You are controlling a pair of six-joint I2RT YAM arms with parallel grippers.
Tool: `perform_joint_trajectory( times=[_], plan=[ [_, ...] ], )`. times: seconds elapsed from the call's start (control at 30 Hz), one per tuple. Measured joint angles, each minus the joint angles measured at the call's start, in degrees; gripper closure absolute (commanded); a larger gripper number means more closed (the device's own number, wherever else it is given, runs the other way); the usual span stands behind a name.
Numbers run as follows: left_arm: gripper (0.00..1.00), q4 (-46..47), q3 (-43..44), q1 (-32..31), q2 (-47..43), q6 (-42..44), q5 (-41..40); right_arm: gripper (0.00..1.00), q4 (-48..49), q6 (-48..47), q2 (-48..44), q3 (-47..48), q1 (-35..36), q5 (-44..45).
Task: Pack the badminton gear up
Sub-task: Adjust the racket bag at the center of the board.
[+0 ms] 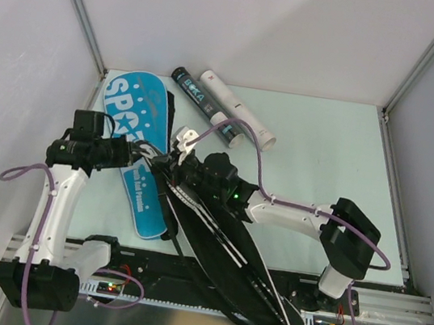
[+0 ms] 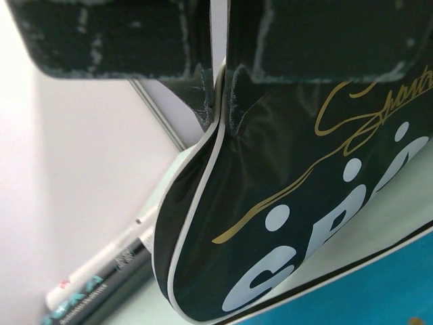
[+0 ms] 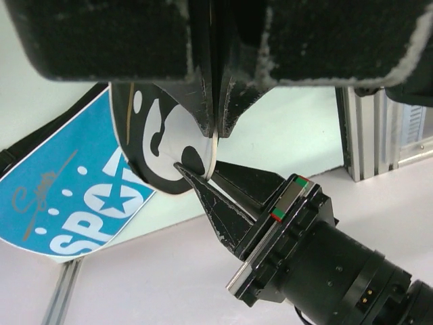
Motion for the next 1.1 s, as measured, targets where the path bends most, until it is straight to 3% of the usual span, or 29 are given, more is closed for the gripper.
perform_joint_trajectory(
  times=[0.07, 0.27, 0.37, 0.53, 0.63, 0.77, 1.1],
  plan=[
    [1.0, -2.0, 0.0, 0.0, 0.9, 0.1, 0.5, 0.95, -0.6, -0.4, -0.4, -0.9, 0.1, -0.3],
    [1.0, -4.0, 0.0, 0.0, 1.6, 0.1, 0.6, 1.0, -1.6, -3.1, -0.6, -1.3, 0.4, -1.7],
    [1.0, -4.2, 0.0, 0.0, 1.6, 0.1, 0.6, 0.87, -1.6, -4.5, -0.6, -1.4, 0.7, -1.6],
    [1.0, -4.3, 0.0, 0.4, 2.1, 0.0, -1.2, 0.99, -1.6, -7.9, -0.9, -1.6, 2.0, 0.1],
    [1.0, -4.5, 0.0, 0.4, 2.4, 0.0, -1.2, 0.9, -1.5, -9.1, -0.9, -1.8, 2.2, 0.4],
    [1.0, -4.4, 0.0, 0.5, 2.8, 0.0, -1.3, 0.99, -1.1, -10.4, -0.9, -1.9, 2.4, 0.6],
    [1.0, -5.2, 0.0, 0.4, 3.5, 0.0, -0.3, 1.0, 0.8, -10.4, -1.9, -4.5, 3.2, 3.2]
  ],
)
